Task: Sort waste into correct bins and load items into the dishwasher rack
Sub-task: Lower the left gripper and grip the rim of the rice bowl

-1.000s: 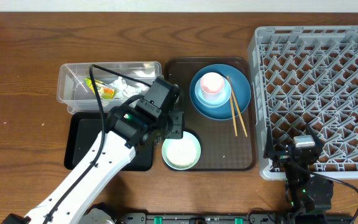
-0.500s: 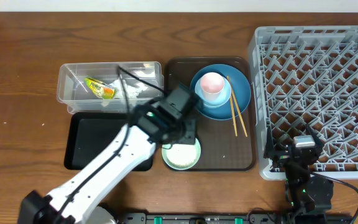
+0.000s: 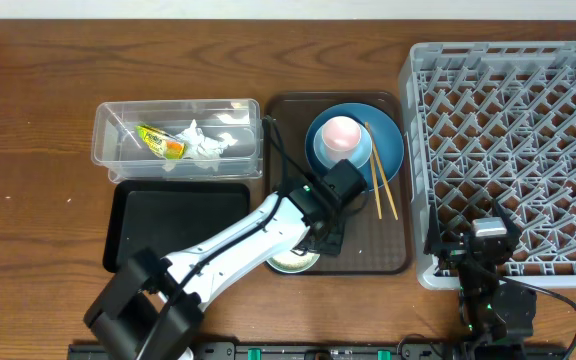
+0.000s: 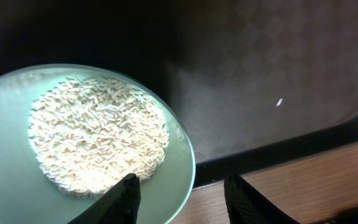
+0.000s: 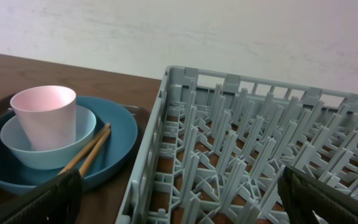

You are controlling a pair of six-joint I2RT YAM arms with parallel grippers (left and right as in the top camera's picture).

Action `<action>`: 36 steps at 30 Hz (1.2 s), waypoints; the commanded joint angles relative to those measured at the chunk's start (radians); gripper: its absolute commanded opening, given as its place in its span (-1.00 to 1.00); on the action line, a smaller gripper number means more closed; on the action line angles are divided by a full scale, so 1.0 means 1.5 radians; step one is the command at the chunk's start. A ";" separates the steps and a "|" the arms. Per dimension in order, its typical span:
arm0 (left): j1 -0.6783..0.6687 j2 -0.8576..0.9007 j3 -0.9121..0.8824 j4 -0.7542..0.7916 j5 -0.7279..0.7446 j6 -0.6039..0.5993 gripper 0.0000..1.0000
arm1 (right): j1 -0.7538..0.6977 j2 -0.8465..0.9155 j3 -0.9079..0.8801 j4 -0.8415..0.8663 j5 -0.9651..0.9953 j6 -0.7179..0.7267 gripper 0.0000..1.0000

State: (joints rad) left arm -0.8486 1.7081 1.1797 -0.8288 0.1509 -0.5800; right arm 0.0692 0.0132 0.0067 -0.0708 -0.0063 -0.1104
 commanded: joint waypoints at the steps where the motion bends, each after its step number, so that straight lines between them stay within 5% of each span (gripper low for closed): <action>1: -0.004 0.011 0.009 0.001 -0.004 -0.006 -0.06 | 0.008 -0.001 -0.001 -0.003 0.004 -0.002 0.98; 36: -0.068 0.013 -0.061 0.096 -0.149 -0.086 -0.18 | 0.008 -0.001 -0.001 -0.003 0.004 -0.002 0.99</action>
State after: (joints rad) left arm -0.9466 1.7191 1.0897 -0.6907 -0.0368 -0.6941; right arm 0.0692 0.0132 0.0067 -0.0708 -0.0063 -0.1104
